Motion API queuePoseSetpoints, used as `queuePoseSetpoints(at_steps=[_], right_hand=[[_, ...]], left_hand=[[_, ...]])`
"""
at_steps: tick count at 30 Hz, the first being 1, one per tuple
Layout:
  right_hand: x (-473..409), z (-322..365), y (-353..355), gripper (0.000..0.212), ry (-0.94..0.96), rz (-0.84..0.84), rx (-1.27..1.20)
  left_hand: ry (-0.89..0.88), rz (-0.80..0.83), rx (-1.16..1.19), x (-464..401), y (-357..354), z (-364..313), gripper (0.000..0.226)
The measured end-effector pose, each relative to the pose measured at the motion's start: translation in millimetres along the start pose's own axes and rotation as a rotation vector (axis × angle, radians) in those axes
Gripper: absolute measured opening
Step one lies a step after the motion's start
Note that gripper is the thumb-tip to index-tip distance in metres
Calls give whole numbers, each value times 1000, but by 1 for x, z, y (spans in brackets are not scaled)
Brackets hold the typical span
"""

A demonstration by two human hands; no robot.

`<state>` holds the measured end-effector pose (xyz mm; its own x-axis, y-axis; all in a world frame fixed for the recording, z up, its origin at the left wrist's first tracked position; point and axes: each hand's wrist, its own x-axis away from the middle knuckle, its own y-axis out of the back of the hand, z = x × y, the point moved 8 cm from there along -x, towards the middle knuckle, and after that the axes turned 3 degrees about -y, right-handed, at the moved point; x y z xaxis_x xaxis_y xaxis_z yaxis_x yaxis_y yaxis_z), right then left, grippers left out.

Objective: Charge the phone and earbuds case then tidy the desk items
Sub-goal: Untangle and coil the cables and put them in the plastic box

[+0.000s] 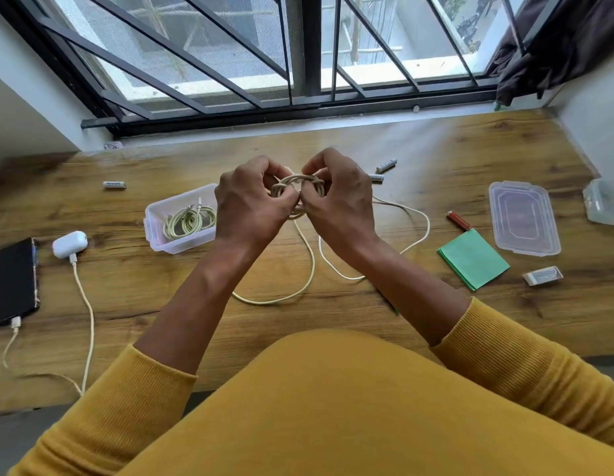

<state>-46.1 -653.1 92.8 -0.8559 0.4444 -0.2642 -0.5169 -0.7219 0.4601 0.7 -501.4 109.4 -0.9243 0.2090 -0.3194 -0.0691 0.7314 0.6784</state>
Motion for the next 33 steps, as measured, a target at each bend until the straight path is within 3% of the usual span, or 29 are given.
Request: queuePoseSetpoints(at_steps=[5, 9, 13, 18, 33], right_hand=[[-1, -2, 6, 9, 15, -54, -77], [-11, -12, 6, 13, -79, 49, -151], [-19, -21, 1, 18, -170, 190, -263], [-18, -25, -4, 19, -277, 296, -433], [-6, -25, -12, 22, -383, 364, -533]], left_hand=[[97, 109, 193, -2, -11, 10, 8], [146, 157, 286, 1, -17, 18, 15], [197, 86, 413, 3, -12, 31, 29], [204, 14, 479, 2, -1, 37, 30], [408, 43, 764, 20, 5, 59, 15]])
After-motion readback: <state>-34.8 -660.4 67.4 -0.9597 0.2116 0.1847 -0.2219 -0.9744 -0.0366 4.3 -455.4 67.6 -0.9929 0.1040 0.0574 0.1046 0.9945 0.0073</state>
